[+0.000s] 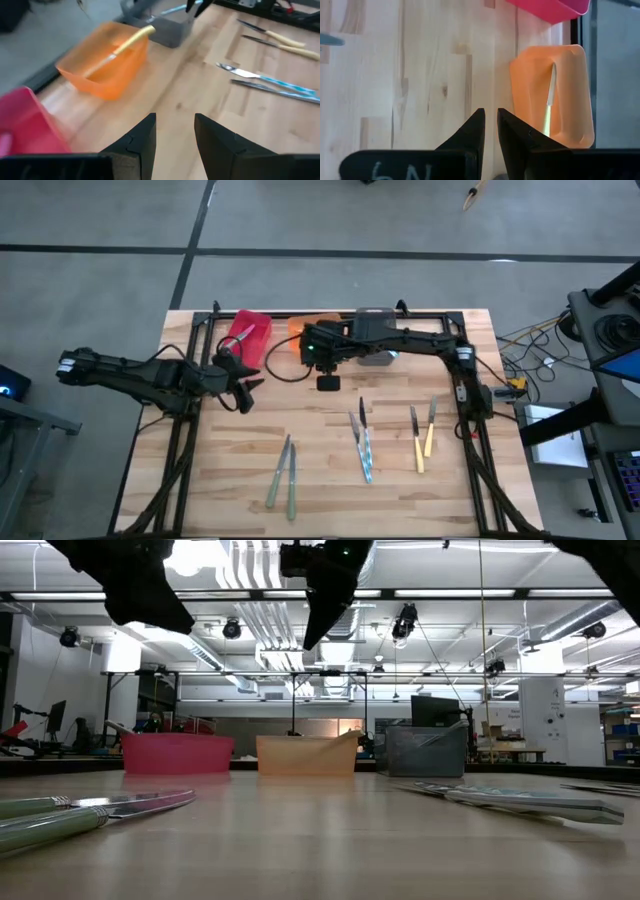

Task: Sort silverware by color (type)

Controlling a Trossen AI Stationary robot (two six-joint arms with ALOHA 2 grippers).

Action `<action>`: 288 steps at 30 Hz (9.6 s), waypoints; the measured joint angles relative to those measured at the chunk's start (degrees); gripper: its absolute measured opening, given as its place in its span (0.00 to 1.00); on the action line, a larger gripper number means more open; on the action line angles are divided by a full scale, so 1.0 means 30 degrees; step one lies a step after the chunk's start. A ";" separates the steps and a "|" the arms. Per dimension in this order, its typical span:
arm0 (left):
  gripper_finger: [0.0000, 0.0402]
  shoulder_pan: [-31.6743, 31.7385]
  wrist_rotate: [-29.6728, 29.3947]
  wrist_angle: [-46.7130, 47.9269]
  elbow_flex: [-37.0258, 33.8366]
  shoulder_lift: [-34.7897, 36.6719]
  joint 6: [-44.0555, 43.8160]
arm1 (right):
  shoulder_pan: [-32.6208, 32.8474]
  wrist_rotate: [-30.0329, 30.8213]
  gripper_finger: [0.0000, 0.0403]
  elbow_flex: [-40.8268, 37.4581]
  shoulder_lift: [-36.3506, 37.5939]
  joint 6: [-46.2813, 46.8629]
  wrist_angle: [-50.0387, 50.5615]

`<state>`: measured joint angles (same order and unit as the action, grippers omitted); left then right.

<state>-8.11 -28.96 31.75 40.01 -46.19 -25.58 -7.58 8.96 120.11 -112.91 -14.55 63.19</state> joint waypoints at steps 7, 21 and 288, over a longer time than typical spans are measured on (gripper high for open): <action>0.29 -0.0039 0.1904 0.0053 -0.0015 -0.0511 -0.2362 | 0.0350 -0.0008 0.11 -0.7359 0.4547 -0.0058 -0.6877; 0.29 -0.3053 0.8700 -0.0702 0.0243 -0.5739 -1.3089 | 0.0329 0.0004 0.11 -1.7278 1.1761 -0.0315 -1.6978; 0.04 1.7519 0.4368 1.6952 1.3585 -1.6451 0.6687 | 0.0300 0.0026 0.11 -2.2722 1.5420 -0.0313 -1.7818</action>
<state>44.45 -15.86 82.61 80.76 -95.55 -5.52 -6.68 9.04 51.94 -66.65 -15.48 9.74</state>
